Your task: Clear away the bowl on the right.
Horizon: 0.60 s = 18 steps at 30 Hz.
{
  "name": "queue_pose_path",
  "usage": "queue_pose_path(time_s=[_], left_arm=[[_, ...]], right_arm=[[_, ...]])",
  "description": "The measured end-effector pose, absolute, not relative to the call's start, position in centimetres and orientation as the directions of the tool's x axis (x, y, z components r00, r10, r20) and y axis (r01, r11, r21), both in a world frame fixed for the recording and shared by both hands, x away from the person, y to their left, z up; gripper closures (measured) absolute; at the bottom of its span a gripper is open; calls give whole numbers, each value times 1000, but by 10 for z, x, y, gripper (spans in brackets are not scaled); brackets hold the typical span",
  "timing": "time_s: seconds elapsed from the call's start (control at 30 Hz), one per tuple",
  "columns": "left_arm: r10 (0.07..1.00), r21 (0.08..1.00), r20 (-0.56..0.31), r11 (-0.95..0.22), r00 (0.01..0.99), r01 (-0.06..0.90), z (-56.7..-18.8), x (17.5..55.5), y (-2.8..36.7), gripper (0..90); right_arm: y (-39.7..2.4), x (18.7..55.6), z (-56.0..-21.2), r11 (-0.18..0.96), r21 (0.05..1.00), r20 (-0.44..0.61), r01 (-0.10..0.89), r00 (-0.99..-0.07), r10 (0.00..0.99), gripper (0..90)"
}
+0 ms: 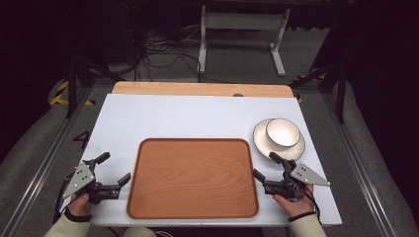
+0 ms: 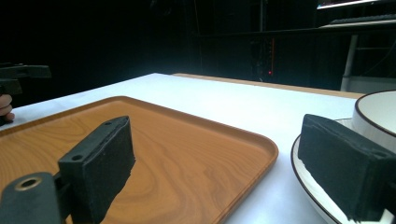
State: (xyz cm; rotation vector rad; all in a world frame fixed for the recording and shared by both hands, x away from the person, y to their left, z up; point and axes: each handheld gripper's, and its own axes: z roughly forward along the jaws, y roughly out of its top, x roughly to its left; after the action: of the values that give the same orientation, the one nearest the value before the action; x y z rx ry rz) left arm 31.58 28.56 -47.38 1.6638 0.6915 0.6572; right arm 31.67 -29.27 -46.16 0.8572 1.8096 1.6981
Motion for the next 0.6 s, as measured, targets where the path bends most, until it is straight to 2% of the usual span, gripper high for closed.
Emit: queue_pose_path(time_s=[0.3,0.6], left_arm=[[742,982,56,-163,668,99,-474,316,286,3],[739,981,61,-170,671,97,-474,316,286,3]], right_arm=[[-292,317,-461,24,994,56,108,-681,730,134],[-292,318,-461,26,993,57,112,-680,731,125]])
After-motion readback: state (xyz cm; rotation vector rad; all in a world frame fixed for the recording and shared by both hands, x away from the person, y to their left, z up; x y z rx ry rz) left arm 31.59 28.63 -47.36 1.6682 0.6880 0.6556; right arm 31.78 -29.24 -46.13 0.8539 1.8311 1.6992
